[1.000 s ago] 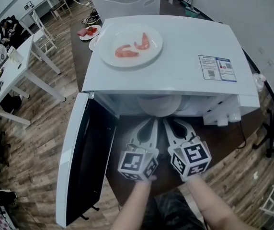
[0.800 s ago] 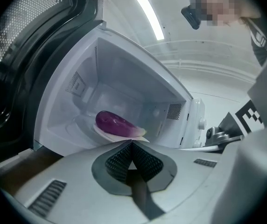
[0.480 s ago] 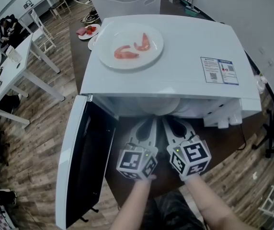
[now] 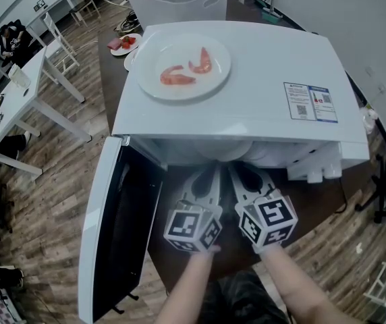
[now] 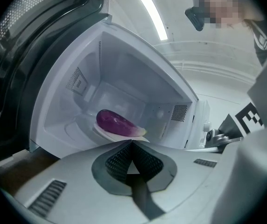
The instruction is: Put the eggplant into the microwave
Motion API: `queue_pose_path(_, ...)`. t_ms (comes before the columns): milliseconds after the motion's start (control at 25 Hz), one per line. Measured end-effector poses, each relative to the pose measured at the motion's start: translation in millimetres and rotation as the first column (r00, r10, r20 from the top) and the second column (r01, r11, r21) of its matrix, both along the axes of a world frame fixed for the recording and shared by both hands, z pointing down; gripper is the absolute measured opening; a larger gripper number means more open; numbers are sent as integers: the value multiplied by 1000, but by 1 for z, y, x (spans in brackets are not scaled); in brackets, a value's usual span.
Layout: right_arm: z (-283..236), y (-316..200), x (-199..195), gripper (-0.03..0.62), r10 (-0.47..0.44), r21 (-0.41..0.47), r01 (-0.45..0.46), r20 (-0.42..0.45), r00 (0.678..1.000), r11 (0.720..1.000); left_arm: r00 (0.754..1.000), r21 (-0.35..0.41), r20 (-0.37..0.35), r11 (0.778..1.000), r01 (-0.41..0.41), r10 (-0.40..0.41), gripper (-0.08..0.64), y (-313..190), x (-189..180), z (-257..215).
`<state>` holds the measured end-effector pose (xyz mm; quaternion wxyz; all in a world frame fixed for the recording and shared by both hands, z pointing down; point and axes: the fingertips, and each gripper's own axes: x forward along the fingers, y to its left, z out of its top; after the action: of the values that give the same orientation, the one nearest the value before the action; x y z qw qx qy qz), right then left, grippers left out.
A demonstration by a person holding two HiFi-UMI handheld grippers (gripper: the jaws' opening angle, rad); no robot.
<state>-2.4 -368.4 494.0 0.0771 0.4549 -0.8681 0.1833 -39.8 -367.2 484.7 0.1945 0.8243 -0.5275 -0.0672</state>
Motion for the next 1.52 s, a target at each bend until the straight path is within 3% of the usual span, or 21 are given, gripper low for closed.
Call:
queue_pose_path(880, -1, 0, -5, 5, -27, -19, 27, 19, 999, 999, 1000, -47, -29, 999, 5, -7, 2, -7, 0, 2)
queue_pose_path(1120, -1, 11, -15, 5, -101, -16, 102, 42, 994, 995, 999, -68, -30, 998, 19, -21, 2, 0, -4, 5)
queue_pose_path(1280, -5, 19, -17, 6, -122, -2, 122, 83, 989, 992, 1000, -62, -17, 998, 21, -22, 2, 11, -6, 5)
queue_pose_path(1520, -7, 30, -17, 5, -135, 2, 135, 65, 989, 991, 1000, -33, 15, 999, 14, -13, 2, 23, -5, -4)
